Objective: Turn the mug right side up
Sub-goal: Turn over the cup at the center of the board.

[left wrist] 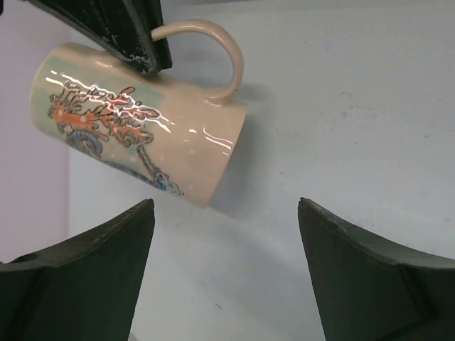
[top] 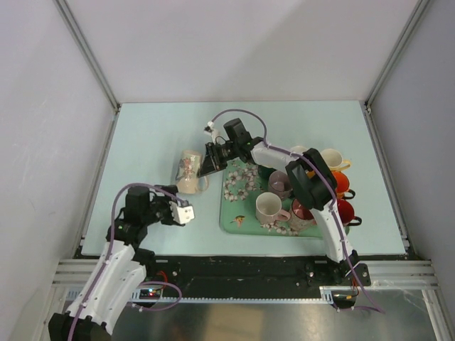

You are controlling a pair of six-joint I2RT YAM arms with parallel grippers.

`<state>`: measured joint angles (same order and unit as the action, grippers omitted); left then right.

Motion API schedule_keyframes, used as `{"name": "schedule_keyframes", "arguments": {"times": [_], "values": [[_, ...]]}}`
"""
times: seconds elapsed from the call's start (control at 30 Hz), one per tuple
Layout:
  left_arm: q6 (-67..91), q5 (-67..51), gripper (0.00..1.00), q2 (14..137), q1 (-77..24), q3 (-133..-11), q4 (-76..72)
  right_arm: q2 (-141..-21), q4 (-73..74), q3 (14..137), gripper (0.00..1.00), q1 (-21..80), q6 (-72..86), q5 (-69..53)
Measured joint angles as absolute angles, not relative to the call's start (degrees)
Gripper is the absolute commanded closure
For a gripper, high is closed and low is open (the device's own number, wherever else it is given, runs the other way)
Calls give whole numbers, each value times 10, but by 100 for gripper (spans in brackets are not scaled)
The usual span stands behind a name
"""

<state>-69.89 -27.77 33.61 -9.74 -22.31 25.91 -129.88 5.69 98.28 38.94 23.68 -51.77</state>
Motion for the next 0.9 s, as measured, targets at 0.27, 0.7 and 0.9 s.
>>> {"name": "schedule_keyframes", "arguments": {"times": [0.27, 0.7, 0.9], "values": [[-773, -238, 22, 414, -128, -112, 3, -1309, 41, 983, 100, 387, 246, -537], [-811, -154, 95, 659, -145, -111, -338, -1329, 56, 982, 94, 366, 274, -495], [-766, -135, 100, 648, -149, -122, -331, -1344, 71, 978, 75, 363, 273, -465]]}}
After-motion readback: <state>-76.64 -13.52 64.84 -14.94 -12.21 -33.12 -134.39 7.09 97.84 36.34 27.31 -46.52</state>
